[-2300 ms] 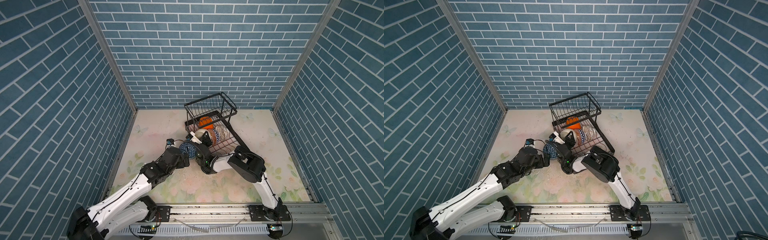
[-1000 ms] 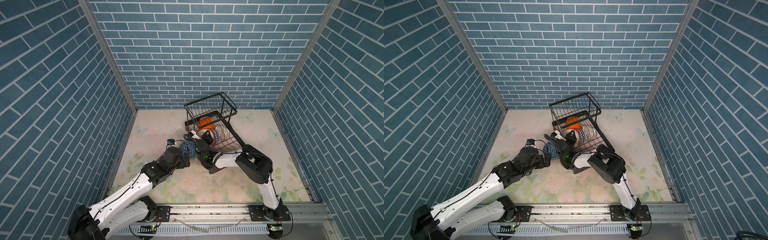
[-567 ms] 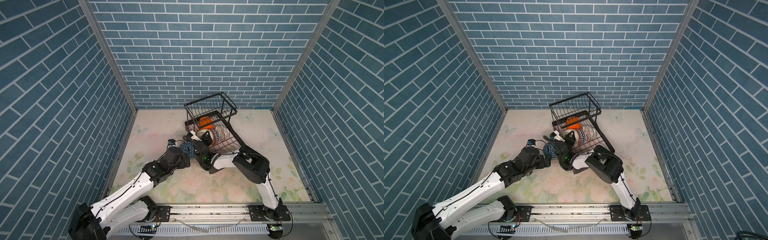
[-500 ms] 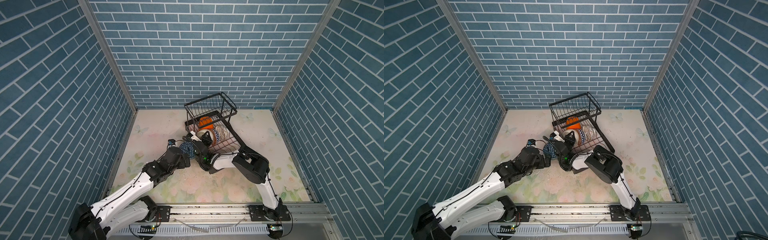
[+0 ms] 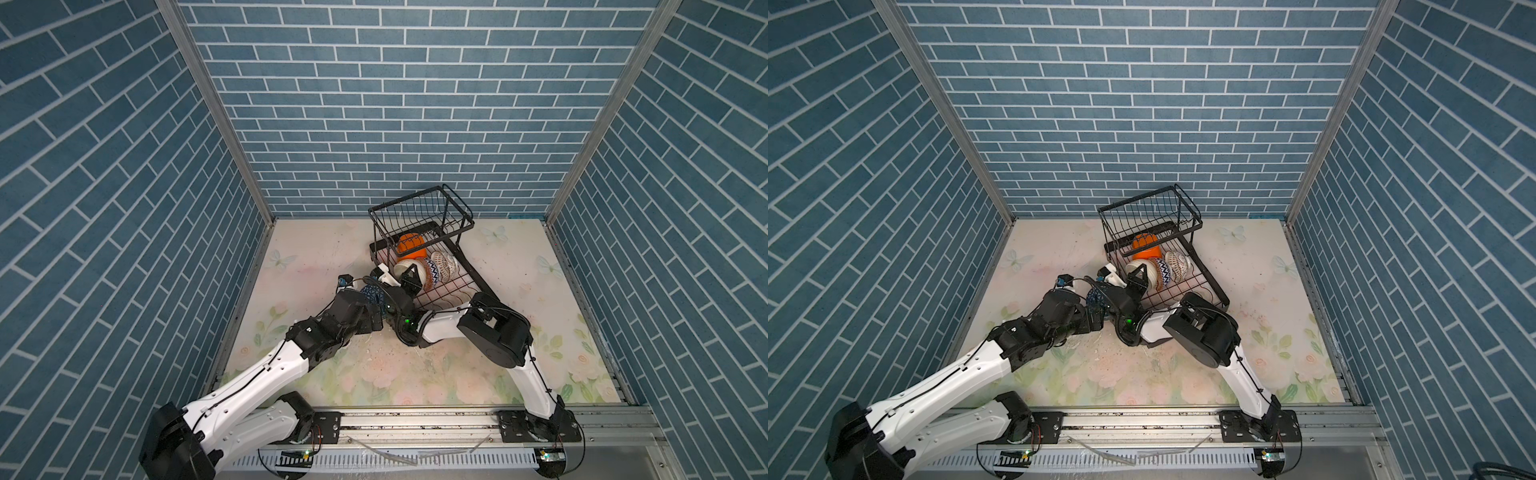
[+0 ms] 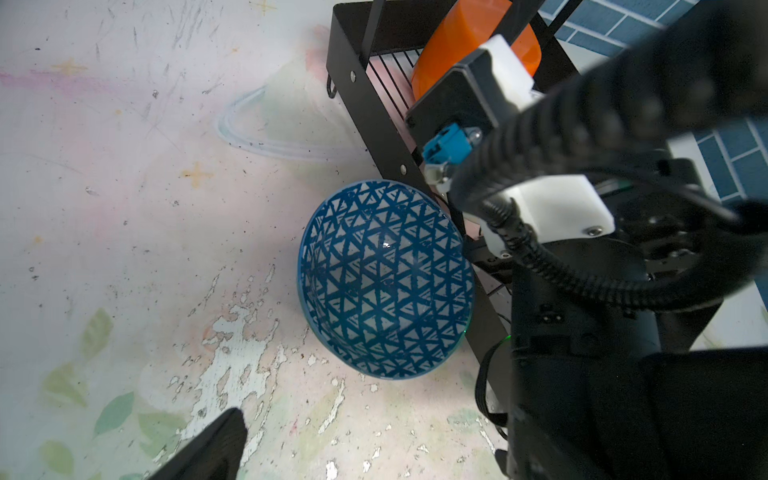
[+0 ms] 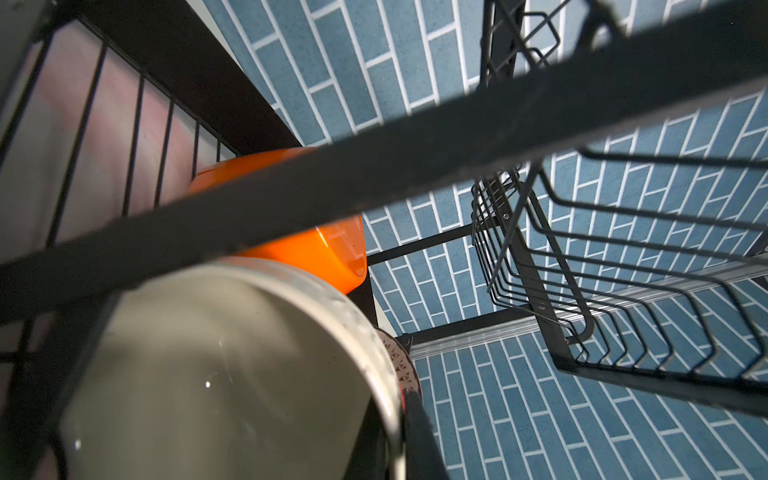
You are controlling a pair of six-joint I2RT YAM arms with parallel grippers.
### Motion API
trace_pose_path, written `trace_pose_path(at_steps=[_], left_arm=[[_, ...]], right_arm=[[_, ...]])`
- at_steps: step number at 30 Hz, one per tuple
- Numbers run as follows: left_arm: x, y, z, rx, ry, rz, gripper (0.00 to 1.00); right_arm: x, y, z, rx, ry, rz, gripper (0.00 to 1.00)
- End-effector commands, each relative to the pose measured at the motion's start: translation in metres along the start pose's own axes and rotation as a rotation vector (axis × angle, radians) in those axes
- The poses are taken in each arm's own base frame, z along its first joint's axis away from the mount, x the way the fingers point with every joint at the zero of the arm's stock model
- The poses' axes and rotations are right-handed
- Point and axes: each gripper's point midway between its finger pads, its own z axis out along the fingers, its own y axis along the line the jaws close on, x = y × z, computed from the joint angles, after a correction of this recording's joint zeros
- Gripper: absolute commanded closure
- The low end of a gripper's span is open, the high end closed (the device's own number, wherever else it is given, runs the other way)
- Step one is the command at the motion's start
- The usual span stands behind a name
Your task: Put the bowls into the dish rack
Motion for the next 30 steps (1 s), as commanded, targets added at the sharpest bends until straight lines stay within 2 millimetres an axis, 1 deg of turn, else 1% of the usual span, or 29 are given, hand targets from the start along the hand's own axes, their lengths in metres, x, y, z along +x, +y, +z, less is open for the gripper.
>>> trace_pose_path(at_steps=[1,4,13,14,18,21,26,30], left_arm=[[-0.006,-0.002,-0.003,0.001,-0.008,0.002,0.0],[-0.005,-0.001,-0.003,-0.001,-0.006,0.003,0.0],[-0.004,0.0,-0.003,0.004,-0.009,-0.003,0.0],[-0.004,0.0,-0.003,0.004,-0.009,-0.004,0.0],[-0.003,0.002,-0.004,0.004,-0.013,-0.006,0.0],[-0.003,0.003,-0.005,0.005,-0.021,-0.008,0.0],[-0.003,0.004,-0.006,0.003,-0.025,-0.009,0.0],[-0.005,0.003,-0.007,0.006,-0.03,-0.01,0.0]], right_arm=[[-0.001,0.04,-0.013,-0.05,-0.032,-0.115,1.0],[-0.001,0.041,-0.014,-0.044,-0.025,-0.109,1.0],[0.001,0.035,-0.016,-0.047,-0.014,-0.082,0.85],[0.0,0.034,-0.016,-0.047,-0.014,-0.078,0.83],[-0.003,0.027,-0.016,-0.041,-0.013,-0.058,0.69],[-0.005,0.021,-0.016,-0.037,-0.016,-0.041,0.61],[-0.008,0.013,-0.015,-0.034,-0.019,-0.029,0.53],[-0.01,0.008,-0.015,-0.031,-0.02,-0.021,0.43]])
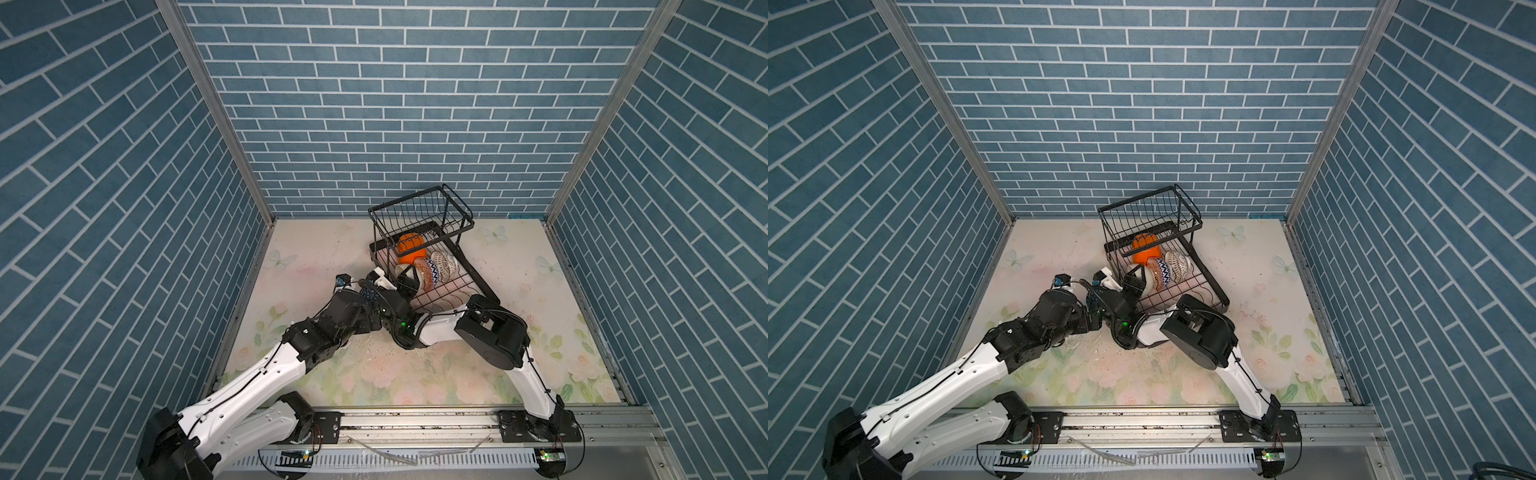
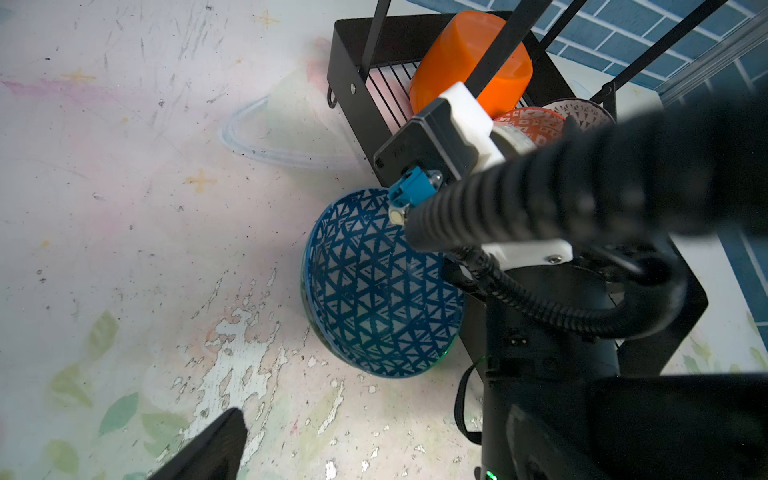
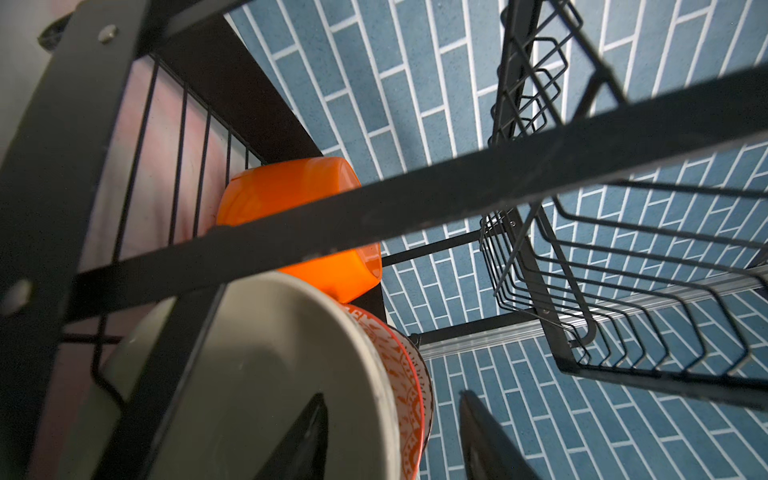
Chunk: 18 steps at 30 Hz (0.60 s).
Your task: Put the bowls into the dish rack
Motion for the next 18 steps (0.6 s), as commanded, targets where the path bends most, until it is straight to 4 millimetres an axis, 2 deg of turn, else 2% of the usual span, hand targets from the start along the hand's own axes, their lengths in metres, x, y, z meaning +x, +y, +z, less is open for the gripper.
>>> trace_pose_path(at_steps=[1,4,5,7,9,18], left_arm=[[-0.001,0.003,-0.002,-0.005,-0.013,-0.002,0.0],[-0.002,0.003,-0.002,-0.003,-0.016,-0.003,0.0],[0.006,0.008,0.002,-0.016,-0.001,0.002,0.0],[0.006,0.008,0.002,-0.014,-0.001,0.002,0.0],[0.006,0.008,0.002,-0.013,-0.002,0.002,0.0],[0.005,0.011,-0.002,-0.02,-0.015,0.0,0.0]], right_arm=[[-0.005,0.0,-0.006,-0.017,-0.014,-0.006,0.41],[-0.005,0.0,-0.006,-0.017,-0.014,-0.006,0.31],[-0.005,0.0,-0.005,-0.017,-0.013,-0.008,0.28],[-0.005,0.0,-0.005,-0.018,-0.014,-0.01,0.23],[-0.009,-0.015,-0.006,-0.01,-0.02,0.02,0.2],[-0.009,-0.031,-0.008,-0.003,-0.022,0.047,0.15]])
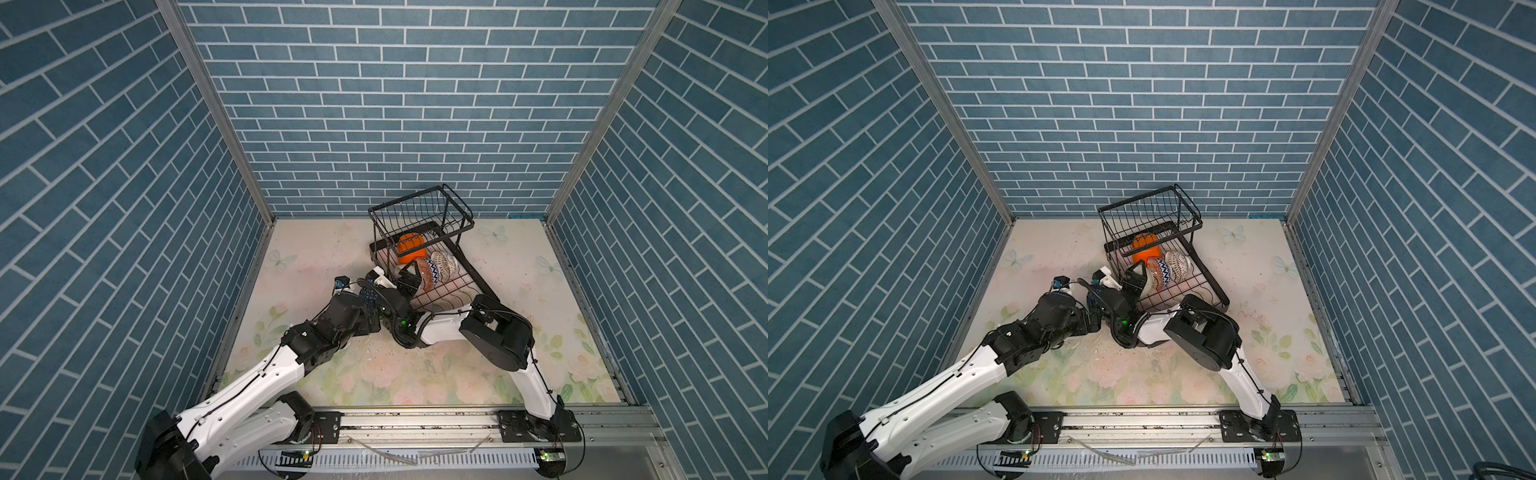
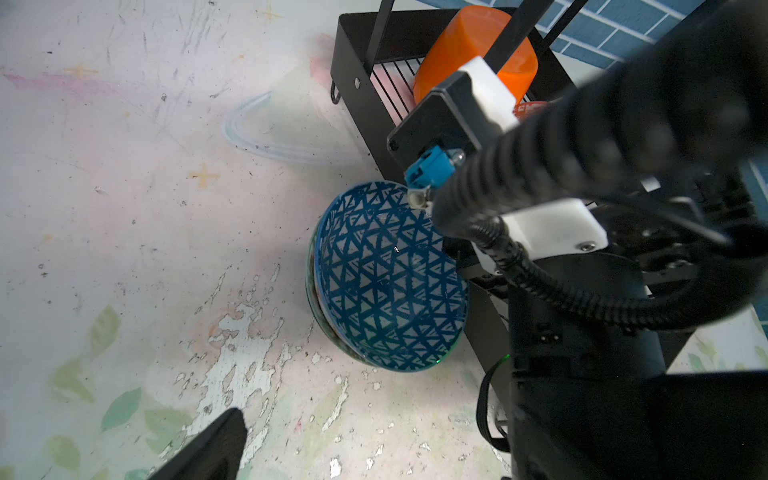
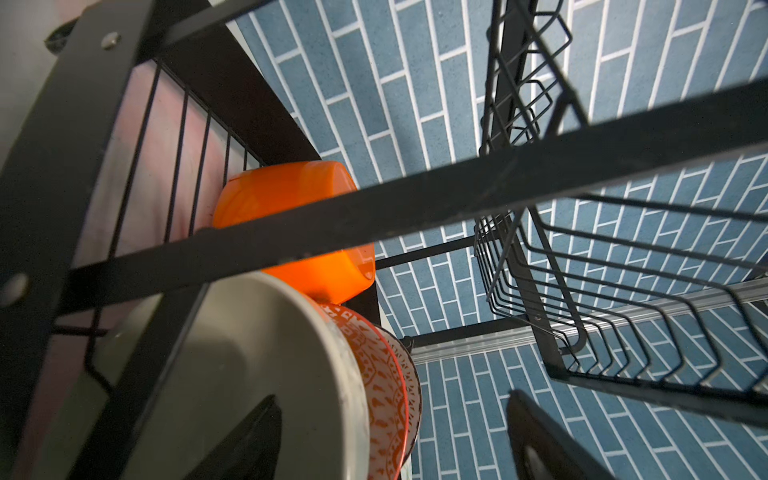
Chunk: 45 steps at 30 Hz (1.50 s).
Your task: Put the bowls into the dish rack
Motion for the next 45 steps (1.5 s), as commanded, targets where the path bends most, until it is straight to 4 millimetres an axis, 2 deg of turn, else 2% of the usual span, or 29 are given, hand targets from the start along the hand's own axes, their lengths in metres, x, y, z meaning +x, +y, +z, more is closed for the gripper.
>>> trace_pose_path(at_steps=[1,4,15,20,25,27,37,45], left_arm=[[0.001,0.007,-0.002,-0.019,-0.011,0.001,0.0],[0.0,0.008,-0.002,-0.021,-0.015,-0.001,0.0],[0.001,0.009,-0.001,-0.024,-0.014,-0.003,0.0],[-0.001,0.008,-0.001,-0.025,-0.013,-0.001,0.0],[-0.001,0.009,0.002,-0.033,-0.009,-0.003,0.0],[-0.001,0.01,0.003,-0.038,-0.003,-0.002,0.0],[0.001,0.012,0.01,-0.058,0.026,0.001,0.0],[0.008,0.019,0.016,-0.085,0.066,0.013,0.0]], right_arm=[[-0.004,-0.022,-0.005,0.006,-0.014,0.061,0.15],[-0.002,-0.029,-0.008,0.008,-0.013,0.08,0.14],[0.011,-0.032,-0.011,-0.054,0.004,0.153,0.14],[0.026,-0.031,-0.013,-0.101,0.032,0.194,0.14],[0.043,-0.033,-0.018,-0.21,0.071,0.321,0.15],[0.05,-0.035,-0.021,-0.25,0.086,0.375,0.16],[0.061,-0.047,-0.034,-0.332,0.089,0.503,0.17],[0.073,-0.065,-0.044,-0.365,0.108,0.611,0.18]])
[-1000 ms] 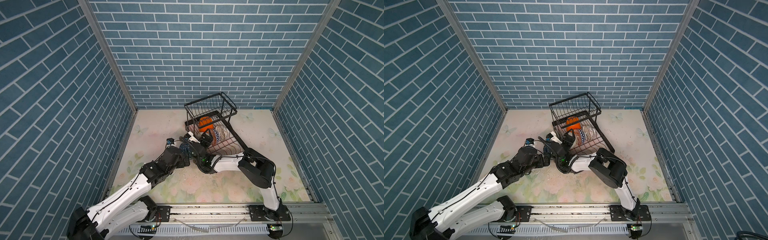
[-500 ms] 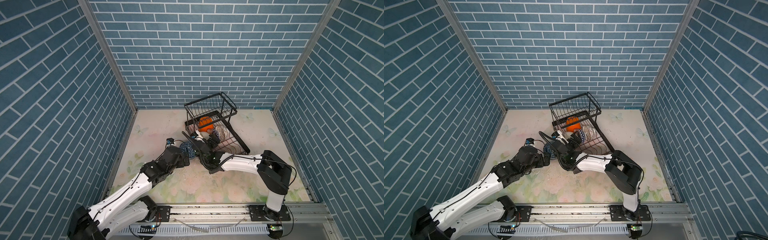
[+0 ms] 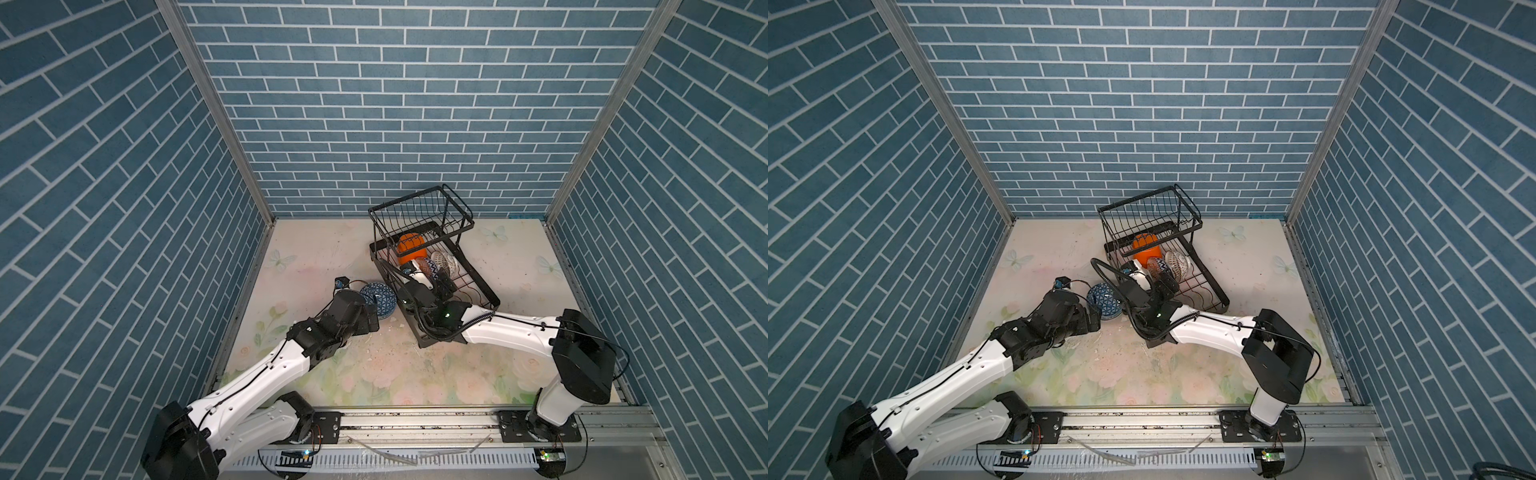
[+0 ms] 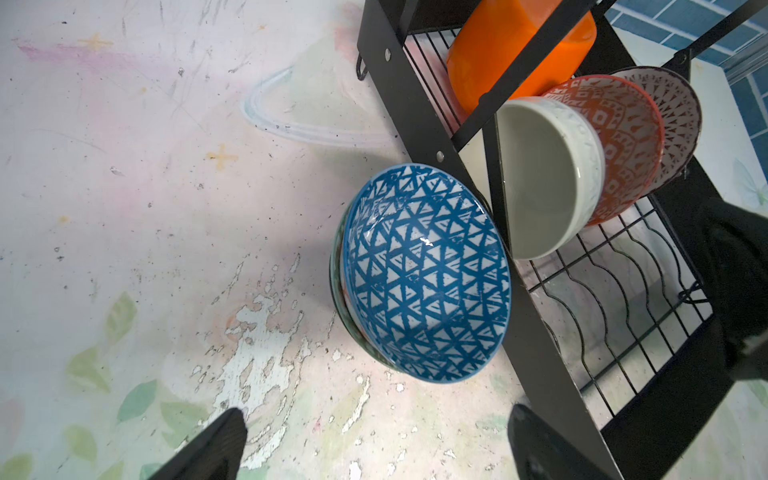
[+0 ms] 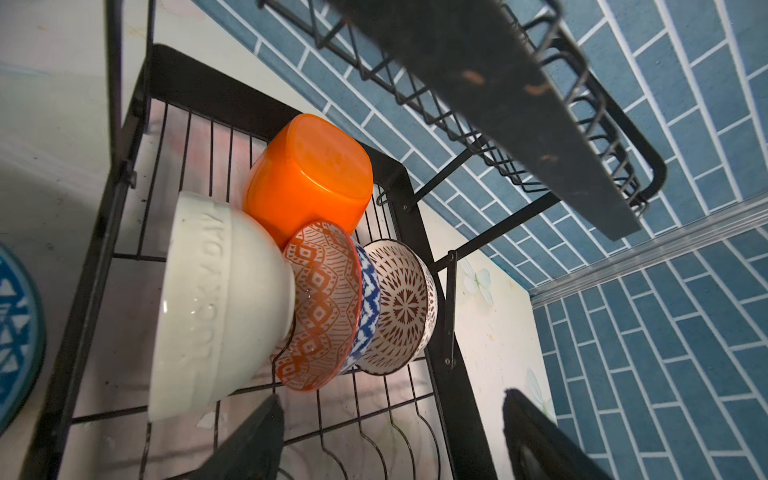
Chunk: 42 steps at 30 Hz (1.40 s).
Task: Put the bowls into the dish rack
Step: 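Open and withdraw the right gripper while the left gripper lowers to the blue bowl, then grasp the rim of the blue triangle-patterned bowl with the left gripper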
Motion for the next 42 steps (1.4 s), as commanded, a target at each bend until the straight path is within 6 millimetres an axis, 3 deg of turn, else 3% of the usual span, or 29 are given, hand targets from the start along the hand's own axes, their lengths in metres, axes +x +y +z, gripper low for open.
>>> trace_pose_path(at_steps=[1,7,14,22,30,42], left_arm=[[-0.005,0.001,-0.002,-0.015,0.012,0.015,0.0],[-0.006,0.008,0.0,-0.06,0.057,0.035,0.01],[-0.014,0.012,0.004,-0.12,0.113,0.077,0.05],[-0.02,0.01,0.019,-0.156,0.193,0.135,0.24],[-0.025,0.013,0.037,-0.21,0.262,0.174,0.55],[-0.026,0.011,0.052,-0.209,0.278,0.177,0.69]], right_arm=[[0.009,-0.012,-0.011,-0.023,0.018,0.111,0.18],[0.012,-0.028,-0.026,-0.08,0.056,0.208,0.21],[0.017,-0.031,-0.039,-0.169,0.104,0.277,0.23],[0.022,-0.024,-0.043,-0.223,0.131,0.268,0.27],[0.03,-0.017,-0.041,-0.235,0.156,0.251,0.29],[0.039,-0.007,-0.038,-0.253,0.184,0.237,0.31]])
